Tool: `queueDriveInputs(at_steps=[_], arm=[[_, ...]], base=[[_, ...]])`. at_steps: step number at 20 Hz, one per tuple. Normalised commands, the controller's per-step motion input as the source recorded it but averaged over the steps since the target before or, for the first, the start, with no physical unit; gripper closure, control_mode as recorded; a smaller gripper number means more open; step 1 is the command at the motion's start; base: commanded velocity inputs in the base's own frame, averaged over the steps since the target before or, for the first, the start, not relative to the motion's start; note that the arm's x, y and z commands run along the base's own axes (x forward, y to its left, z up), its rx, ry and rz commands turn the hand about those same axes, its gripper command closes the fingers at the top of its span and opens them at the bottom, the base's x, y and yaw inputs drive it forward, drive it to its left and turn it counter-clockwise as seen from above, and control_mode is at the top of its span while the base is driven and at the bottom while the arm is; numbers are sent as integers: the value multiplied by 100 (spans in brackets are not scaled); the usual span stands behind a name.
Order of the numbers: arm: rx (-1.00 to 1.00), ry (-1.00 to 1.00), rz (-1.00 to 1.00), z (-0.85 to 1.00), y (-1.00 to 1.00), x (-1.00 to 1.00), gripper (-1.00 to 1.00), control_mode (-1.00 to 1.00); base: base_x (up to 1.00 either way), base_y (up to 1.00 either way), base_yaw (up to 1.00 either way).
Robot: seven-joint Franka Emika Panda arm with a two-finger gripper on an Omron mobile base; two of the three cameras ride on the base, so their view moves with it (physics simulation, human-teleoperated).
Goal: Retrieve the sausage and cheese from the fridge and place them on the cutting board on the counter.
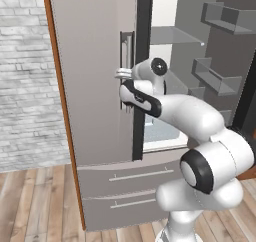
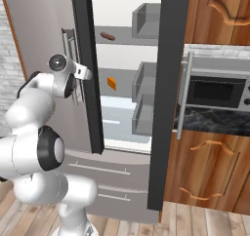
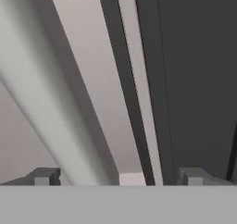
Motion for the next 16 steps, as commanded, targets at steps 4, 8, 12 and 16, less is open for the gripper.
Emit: queueDriveInputs(at_steps=[4,8,12,16], arm=[[-2,8,-12,0,31,38,100,-100],[0,5,-8,0,34,48,100,-100],[0,5,-7,1,18,42,100,-100],[0,4,-1,0,1,35,100,-100]], base=[[0,0,0],[0,0,0],[0,0,0],[0,0,0]])
